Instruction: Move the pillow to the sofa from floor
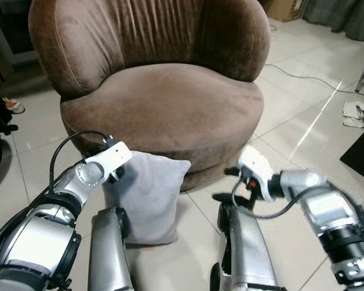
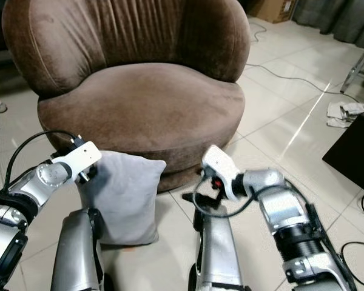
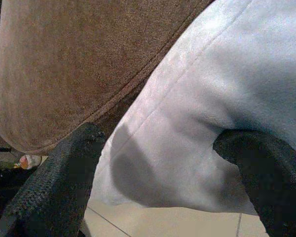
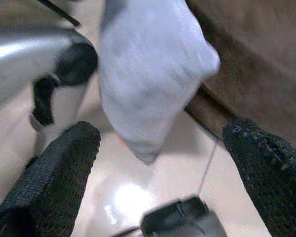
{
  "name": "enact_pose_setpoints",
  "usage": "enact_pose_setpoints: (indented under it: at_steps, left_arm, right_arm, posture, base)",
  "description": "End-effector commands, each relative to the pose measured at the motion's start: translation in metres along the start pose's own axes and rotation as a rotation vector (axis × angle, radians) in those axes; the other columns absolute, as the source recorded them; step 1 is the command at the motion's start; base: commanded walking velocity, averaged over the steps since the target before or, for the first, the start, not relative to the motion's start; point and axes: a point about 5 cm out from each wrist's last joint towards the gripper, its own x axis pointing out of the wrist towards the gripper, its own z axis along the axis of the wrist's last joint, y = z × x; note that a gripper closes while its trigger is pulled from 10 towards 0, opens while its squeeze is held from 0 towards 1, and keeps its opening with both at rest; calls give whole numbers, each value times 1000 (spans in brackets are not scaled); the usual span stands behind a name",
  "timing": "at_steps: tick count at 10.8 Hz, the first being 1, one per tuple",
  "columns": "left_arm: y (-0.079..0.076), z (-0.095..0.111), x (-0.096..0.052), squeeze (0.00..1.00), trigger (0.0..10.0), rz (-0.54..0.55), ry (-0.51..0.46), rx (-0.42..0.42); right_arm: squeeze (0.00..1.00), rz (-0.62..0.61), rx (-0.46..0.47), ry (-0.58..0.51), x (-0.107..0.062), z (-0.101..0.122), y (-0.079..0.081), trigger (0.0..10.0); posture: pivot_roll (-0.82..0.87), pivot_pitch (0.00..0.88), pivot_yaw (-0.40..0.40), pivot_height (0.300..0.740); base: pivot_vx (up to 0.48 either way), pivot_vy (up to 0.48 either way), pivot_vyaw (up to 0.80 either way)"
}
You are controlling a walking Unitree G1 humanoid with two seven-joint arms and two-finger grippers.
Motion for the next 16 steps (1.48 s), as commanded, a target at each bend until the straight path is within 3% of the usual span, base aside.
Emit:
enact_pose_setpoints:
  at_steps: [1, 12, 13, 16]
  left_arm:
    - [5, 10, 1, 0, 10000, 12, -19, 17]
    - [5, 12, 2, 0, 10000, 2, -14, 27]
    - [5, 12, 2, 0, 0, 2, -20, 20]
    - [4, 12, 2, 0, 0, 0, -29, 17]
  right_arm:
    - [0, 4, -16, -18, -6, 10, -2, 10000]
    - [0, 43, 2, -13, -3, 18, 21, 10000]
    - [0, 43, 4, -12, -3, 17, 22, 10000]
    - [0, 45, 12, -7, -3, 16, 23, 10000]
  posture:
    - [-162, 0, -26, 411]
    - [-169, 0, -14, 411]
    - [-169, 0, -15, 411]
    - [-168, 0, -16, 411]
  base:
    - [0, 0, 0]
    - [0, 0, 0]
    - [0, 0, 0]
    - [0, 0, 0]
